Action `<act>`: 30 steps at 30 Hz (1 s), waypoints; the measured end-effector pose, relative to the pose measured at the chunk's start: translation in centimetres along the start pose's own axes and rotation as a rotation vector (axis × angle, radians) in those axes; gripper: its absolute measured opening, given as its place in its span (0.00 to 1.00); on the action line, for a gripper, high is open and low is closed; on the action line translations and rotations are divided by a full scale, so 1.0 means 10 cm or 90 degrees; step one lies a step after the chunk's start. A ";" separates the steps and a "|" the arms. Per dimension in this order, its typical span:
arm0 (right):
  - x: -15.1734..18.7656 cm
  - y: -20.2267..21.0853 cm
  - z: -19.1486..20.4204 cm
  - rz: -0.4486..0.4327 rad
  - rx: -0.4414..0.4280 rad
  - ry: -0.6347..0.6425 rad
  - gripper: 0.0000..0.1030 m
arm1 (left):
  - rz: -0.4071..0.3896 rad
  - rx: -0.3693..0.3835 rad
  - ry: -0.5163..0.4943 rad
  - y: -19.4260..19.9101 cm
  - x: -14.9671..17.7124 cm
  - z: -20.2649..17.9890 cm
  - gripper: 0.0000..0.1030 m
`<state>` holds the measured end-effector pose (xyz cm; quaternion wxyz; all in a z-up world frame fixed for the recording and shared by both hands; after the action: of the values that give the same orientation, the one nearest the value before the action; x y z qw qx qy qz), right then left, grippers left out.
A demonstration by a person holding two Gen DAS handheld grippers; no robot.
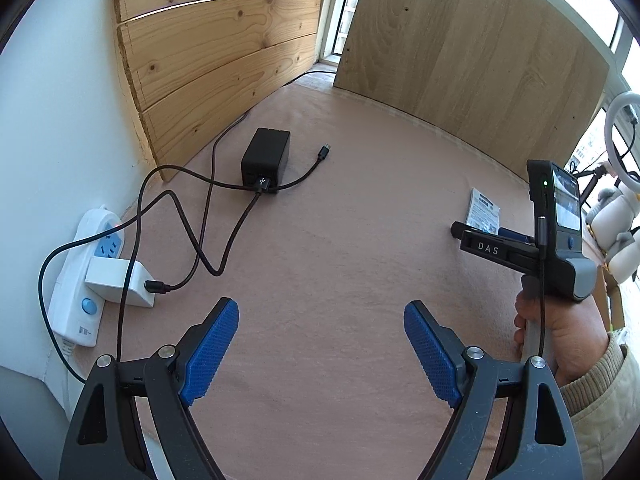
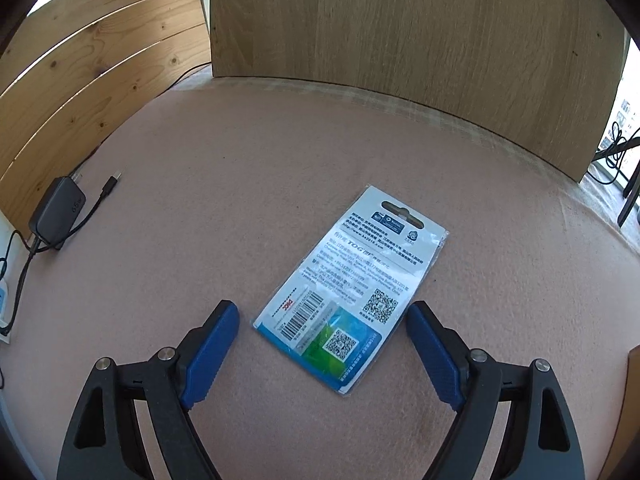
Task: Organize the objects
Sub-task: 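Close the right gripper on the blister-packed card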
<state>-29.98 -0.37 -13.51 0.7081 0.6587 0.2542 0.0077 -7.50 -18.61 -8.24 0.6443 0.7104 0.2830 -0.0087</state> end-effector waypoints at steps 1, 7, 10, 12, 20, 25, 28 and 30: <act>-0.01 0.00 -0.01 0.007 -0.002 -0.009 0.81 | -0.001 0.000 0.001 0.00 0.00 0.00 0.85; -0.02 0.02 0.08 0.008 0.001 0.013 0.61 | -0.003 0.005 0.004 -0.02 -0.03 0.01 0.85; 0.05 0.07 0.11 0.002 -0.007 0.025 0.56 | -0.001 0.005 0.006 -0.04 -0.03 0.01 0.85; 0.15 0.11 0.16 0.006 -0.022 0.039 0.55 | 0.002 0.006 0.005 -0.06 -0.03 0.00 0.85; 1.21 0.52 0.72 0.008 -0.074 0.176 0.54 | 0.043 0.037 -0.015 -0.27 0.05 -0.27 0.85; 1.88 0.77 0.94 -0.016 -0.078 0.213 0.54 | 0.119 0.082 -0.049 -0.52 0.36 -0.69 0.85; 2.07 0.86 1.02 -0.041 -0.079 0.221 0.54 | 0.157 0.100 -0.065 -0.61 0.53 -0.90 0.85; 2.14 0.89 1.07 -0.058 -0.080 0.230 0.53 | 0.179 0.110 -0.068 -0.66 0.61 -1.00 0.85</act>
<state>-4.50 -1.76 -12.64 0.6903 0.5889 0.4058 0.1099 -8.61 -6.95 -14.87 0.5898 0.7943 0.1445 0.0193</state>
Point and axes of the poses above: each gripper's, at about its wrist camera, not at the fingertips, and y roughly against the way its jaws point, z to its left, x to its underside, the point moved 10 cm from there along -y, roughly the way its jaws point, and after that the axes turned 10 degrees about z, right-handed, at the moved point
